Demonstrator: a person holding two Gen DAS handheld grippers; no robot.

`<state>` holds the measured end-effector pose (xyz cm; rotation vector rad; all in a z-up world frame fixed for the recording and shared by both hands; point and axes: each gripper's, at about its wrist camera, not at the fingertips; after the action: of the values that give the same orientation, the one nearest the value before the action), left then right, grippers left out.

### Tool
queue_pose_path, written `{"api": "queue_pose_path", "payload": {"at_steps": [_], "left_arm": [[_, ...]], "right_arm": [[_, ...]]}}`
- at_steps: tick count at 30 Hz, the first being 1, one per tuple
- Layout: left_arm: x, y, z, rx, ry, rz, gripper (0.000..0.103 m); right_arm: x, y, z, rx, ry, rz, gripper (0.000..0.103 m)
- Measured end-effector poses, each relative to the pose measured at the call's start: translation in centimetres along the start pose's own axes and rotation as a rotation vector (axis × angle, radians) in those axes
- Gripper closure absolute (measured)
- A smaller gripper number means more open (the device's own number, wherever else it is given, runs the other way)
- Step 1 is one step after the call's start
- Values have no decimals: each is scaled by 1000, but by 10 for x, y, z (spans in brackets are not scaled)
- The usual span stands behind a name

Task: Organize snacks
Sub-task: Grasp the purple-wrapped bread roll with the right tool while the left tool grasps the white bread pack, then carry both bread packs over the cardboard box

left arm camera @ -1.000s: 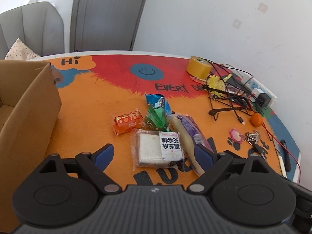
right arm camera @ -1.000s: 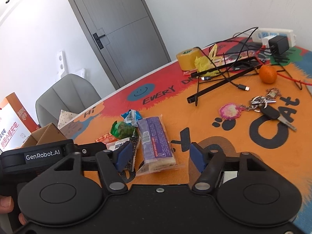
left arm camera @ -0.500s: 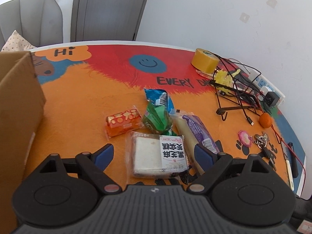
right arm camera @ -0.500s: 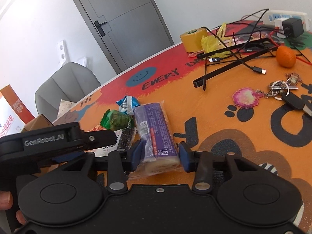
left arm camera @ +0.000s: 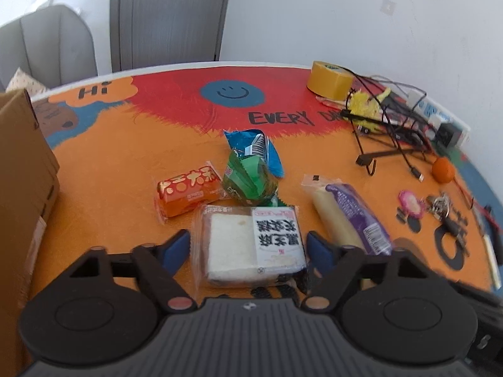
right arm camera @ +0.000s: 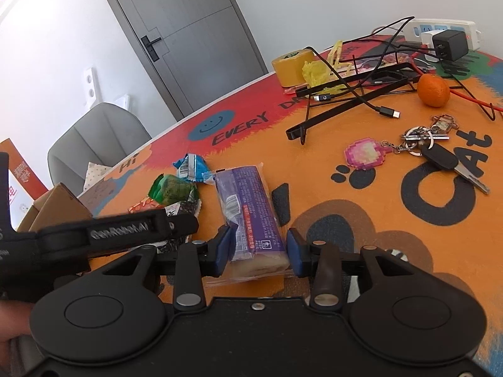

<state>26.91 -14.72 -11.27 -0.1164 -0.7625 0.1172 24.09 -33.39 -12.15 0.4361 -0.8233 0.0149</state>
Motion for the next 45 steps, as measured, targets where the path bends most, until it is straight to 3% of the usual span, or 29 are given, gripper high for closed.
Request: {"api": "queue_pose_path", "payload": {"at_steps": [4,10,14,15,19,22,45], "left_arm": [[0,7,6,-14,-7,12,45],[-3,19,17,-23,-16,33,47],[-4,29,26,-29,-32,54,47],[-4,31,28,-28,-36,58,47],[-6,38,36,-25,-48,69,47],[-8,42,43,-28,-57,74,47],[-18,63,122,-45,-188,112,48]], "right_arm": [[2,5,-1,-5,-12,14,54],[8,13,-11,-34,-29,38,37],[7,19,-21,-64,-18,48,37],[6,20,-22,-70,-20,50,38],[0,25,-22,-86,-26,54,65],[-2,24,-17,-55,-21,25,69],[-8,70,38,37,-114,53,72]]}}
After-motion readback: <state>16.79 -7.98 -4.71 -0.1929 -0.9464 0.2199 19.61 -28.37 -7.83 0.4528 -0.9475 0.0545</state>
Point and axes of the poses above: each gripper's, at about its wrist camera, not at the fingertips, and z roughly against the way its jaws point, y to its left, x to its top, and after that the axes turned 1 degree about -y, right-handed
